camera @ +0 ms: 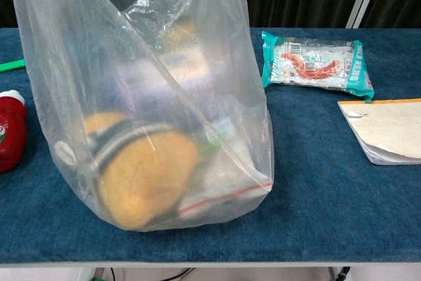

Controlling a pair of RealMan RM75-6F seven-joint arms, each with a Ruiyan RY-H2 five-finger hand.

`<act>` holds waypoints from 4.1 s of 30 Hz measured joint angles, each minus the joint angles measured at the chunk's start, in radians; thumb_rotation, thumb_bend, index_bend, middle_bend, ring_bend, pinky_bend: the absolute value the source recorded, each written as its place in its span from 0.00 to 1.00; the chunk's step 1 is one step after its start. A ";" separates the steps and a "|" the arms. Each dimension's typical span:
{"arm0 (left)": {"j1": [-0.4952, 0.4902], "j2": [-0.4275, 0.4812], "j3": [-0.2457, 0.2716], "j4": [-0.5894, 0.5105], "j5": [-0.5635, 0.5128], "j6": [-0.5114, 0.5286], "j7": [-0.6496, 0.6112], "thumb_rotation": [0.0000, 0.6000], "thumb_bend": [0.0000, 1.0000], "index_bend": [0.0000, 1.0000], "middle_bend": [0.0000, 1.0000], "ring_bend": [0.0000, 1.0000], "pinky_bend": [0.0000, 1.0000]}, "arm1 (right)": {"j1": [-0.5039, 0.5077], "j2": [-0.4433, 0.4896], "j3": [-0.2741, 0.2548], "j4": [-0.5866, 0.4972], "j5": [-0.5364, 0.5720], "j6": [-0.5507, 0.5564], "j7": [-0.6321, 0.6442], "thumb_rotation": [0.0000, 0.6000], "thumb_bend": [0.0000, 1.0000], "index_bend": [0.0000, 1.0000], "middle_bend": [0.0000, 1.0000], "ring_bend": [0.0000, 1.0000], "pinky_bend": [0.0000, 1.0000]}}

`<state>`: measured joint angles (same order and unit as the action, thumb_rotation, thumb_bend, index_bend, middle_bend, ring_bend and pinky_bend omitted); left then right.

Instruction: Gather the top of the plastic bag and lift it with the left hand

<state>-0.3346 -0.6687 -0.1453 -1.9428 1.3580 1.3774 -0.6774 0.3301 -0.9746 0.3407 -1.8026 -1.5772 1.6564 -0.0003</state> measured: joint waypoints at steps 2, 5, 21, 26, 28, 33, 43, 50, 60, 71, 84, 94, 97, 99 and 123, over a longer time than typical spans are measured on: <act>0.007 -0.009 -0.001 0.007 0.022 0.002 -0.006 0.07 0.06 0.25 0.21 0.11 0.18 | 0.000 -0.002 -0.001 -0.001 0.003 -0.002 -0.001 1.00 0.22 0.00 0.00 0.00 0.00; 0.016 -0.010 -0.005 -0.015 0.018 0.002 -0.006 0.14 0.05 0.26 0.27 0.16 0.27 | 0.000 -0.003 -0.002 -0.003 0.004 -0.005 0.001 1.00 0.22 0.00 0.00 0.00 0.00; 0.071 0.003 0.030 -0.273 0.003 -0.116 -0.014 0.01 0.05 0.41 0.45 0.37 0.54 | -0.005 0.004 -0.004 0.013 0.012 -0.012 0.039 1.00 0.22 0.00 0.00 0.00 0.00; 0.039 -0.040 0.036 -0.284 0.042 -0.196 -0.065 0.00 0.05 0.33 0.38 0.36 0.46 | -0.009 0.018 0.001 0.002 0.006 -0.004 0.044 1.00 0.22 0.00 0.00 0.00 0.00; 0.031 -0.053 0.037 -0.284 0.055 -0.213 -0.092 0.00 0.05 0.33 0.38 0.36 0.47 | -0.013 0.022 0.001 0.000 0.005 -0.001 0.047 1.00 0.22 0.00 0.00 0.00 0.00; 0.026 -0.068 0.045 -0.286 0.104 -0.232 -0.182 0.00 0.05 0.33 0.39 0.36 0.48 | -0.021 0.024 -0.003 0.007 0.010 0.002 0.054 1.00 0.22 0.00 0.00 0.00 0.00; 0.024 -0.039 0.064 -0.327 0.202 -0.233 -0.278 0.00 0.06 0.33 0.40 0.36 0.48 | -0.018 0.017 -0.007 0.019 0.009 -0.006 0.067 1.00 0.22 0.00 0.00 0.00 0.00; -0.030 -0.032 0.034 -0.342 0.170 -0.278 -0.331 0.00 0.07 0.32 0.35 0.33 0.47 | -0.017 0.015 -0.008 0.017 0.003 -0.004 0.067 1.00 0.22 0.00 0.00 0.00 0.00; -0.108 -0.034 0.002 -0.332 0.088 -0.395 -0.424 0.00 0.07 0.26 0.29 0.28 0.43 | -0.026 0.016 -0.015 0.016 -0.003 0.002 0.069 1.00 0.22 0.00 0.00 0.00 0.00; -0.169 -0.017 -0.031 -0.336 0.040 -0.489 -0.464 0.00 0.07 0.26 0.29 0.28 0.43 | -0.024 0.011 -0.017 0.026 0.002 -0.006 0.074 1.00 0.22 0.00 0.00 0.00 0.00; -0.255 -0.005 -0.096 -0.335 -0.049 -0.613 -0.495 0.00 0.08 0.25 0.28 0.27 0.42 | -0.024 0.006 -0.017 0.039 0.007 -0.005 0.089 1.00 0.22 0.00 0.00 0.00 0.00; -0.268 0.003 -0.173 -0.336 -0.052 -0.589 -0.561 0.00 0.08 0.25 0.29 0.27 0.42 | -0.025 0.005 -0.018 0.040 -0.002 0.000 0.094 1.00 0.22 0.00 0.00 0.00 0.00; -0.257 -0.002 -0.183 -0.342 -0.055 -0.561 -0.581 0.00 0.08 0.24 0.29 0.27 0.42 | -0.027 0.005 -0.018 0.041 0.000 0.001 0.097 1.00 0.22 0.00 0.00 0.00 0.00; -0.249 -0.012 -0.185 -0.344 -0.057 -0.549 -0.598 0.00 0.08 0.24 0.29 0.27 0.42 | -0.028 0.005 -0.018 0.043 0.002 0.001 0.099 1.00 0.23 0.00 0.00 0.00 0.00; -0.253 -0.194 -0.173 -0.285 0.034 -0.515 -0.728 0.29 0.08 0.11 0.24 0.23 0.41 | -0.023 0.004 -0.020 0.036 -0.007 -0.002 0.090 1.00 0.23 0.00 0.00 0.00 0.00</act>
<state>-0.5881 -0.8627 -0.3181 -2.2282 1.3916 0.8621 -1.4057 0.3067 -0.9706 0.3207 -1.7665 -1.5841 1.6546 0.0896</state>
